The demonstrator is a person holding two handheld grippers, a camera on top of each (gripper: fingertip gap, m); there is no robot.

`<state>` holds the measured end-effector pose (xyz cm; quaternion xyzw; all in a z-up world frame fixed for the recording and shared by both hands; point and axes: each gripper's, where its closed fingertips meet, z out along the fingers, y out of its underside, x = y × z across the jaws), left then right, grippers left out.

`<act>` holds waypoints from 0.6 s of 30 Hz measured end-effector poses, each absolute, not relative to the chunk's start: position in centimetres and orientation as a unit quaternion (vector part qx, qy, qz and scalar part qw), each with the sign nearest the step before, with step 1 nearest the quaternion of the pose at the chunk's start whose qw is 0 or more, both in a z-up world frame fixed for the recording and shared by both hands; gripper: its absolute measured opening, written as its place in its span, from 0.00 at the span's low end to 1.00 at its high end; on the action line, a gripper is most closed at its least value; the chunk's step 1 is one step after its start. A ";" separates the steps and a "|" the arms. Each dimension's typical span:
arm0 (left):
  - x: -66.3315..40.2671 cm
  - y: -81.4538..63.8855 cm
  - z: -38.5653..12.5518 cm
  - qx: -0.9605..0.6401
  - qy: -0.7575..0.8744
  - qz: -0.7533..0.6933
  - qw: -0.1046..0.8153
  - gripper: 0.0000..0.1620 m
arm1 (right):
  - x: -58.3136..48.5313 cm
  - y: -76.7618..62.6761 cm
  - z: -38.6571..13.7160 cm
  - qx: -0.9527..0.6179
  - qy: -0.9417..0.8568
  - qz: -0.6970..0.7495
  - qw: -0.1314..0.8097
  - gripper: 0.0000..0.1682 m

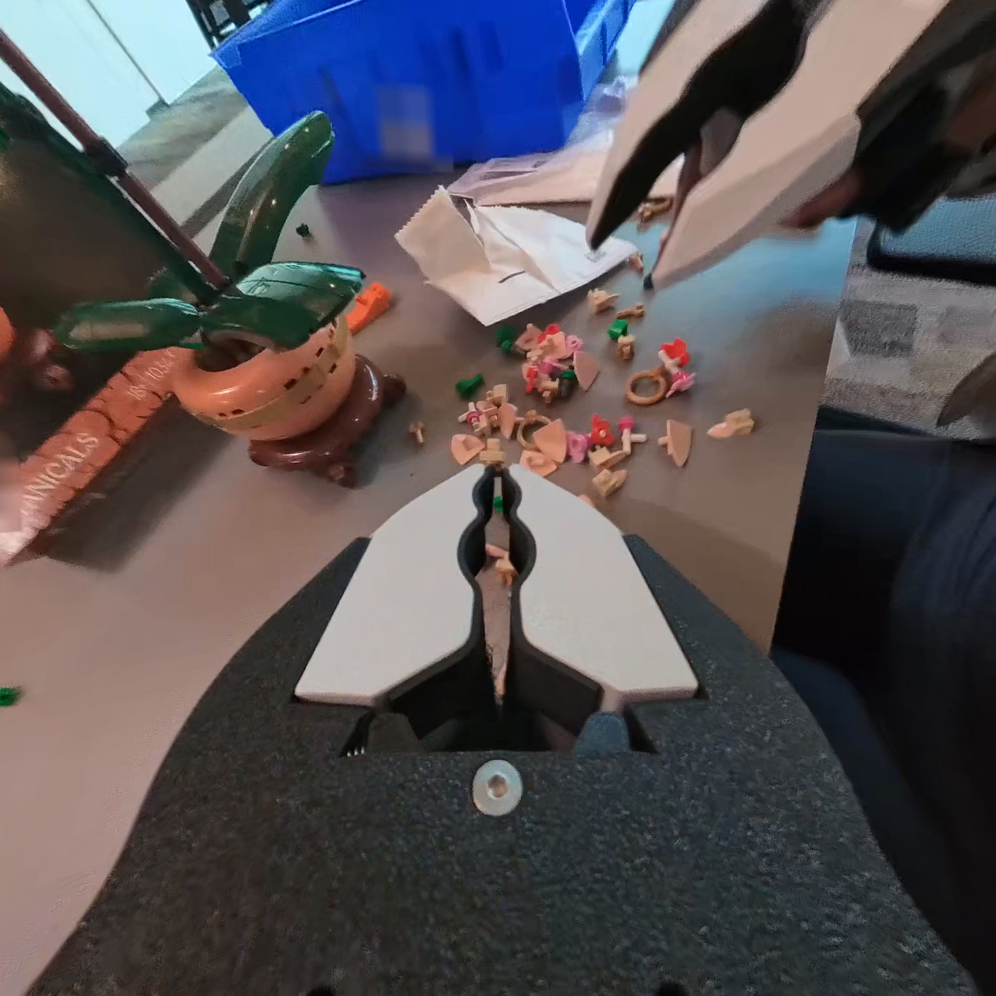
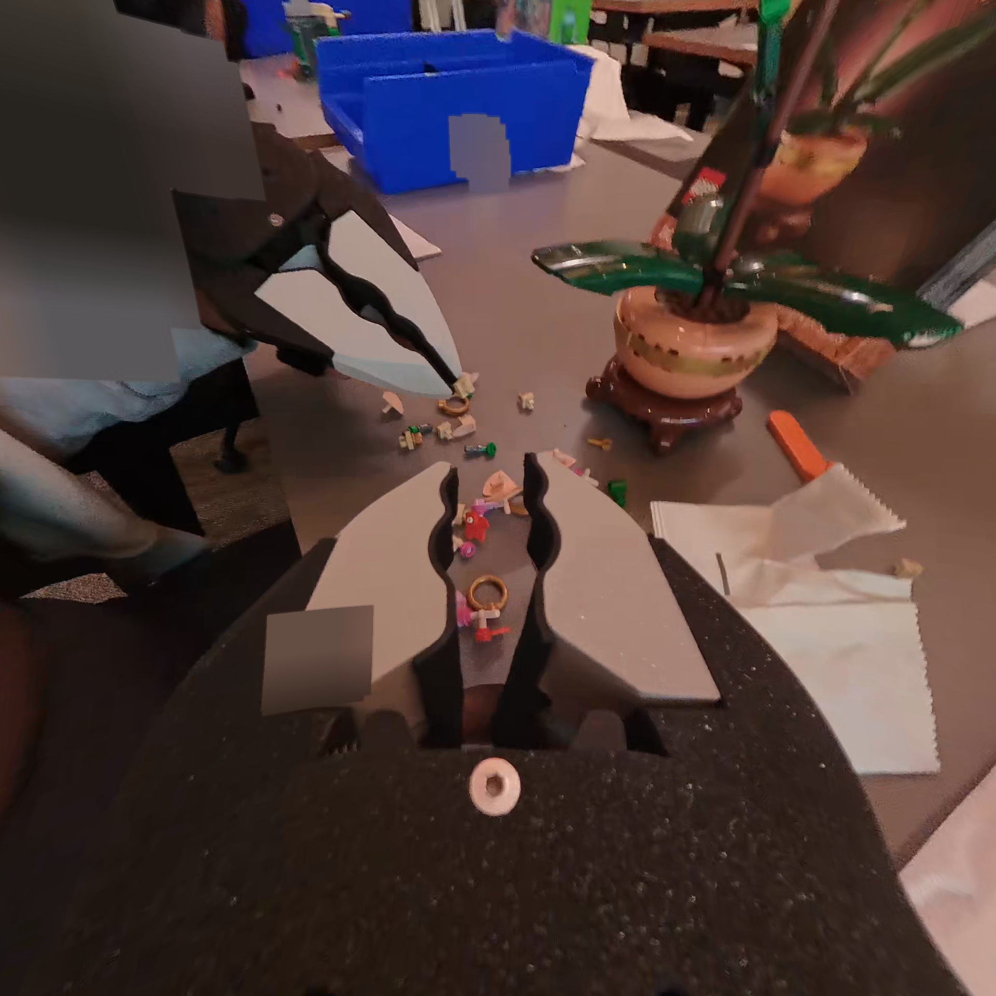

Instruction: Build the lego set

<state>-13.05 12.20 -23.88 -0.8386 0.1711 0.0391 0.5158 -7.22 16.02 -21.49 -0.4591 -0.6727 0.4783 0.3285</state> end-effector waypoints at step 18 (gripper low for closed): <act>-20.5 7.9 -12.0 -0.568 -0.064 0.001 0.820 0.75 | -5.6 19.6 -17.9 -0.453 -0.566 0.503 0.471 0.31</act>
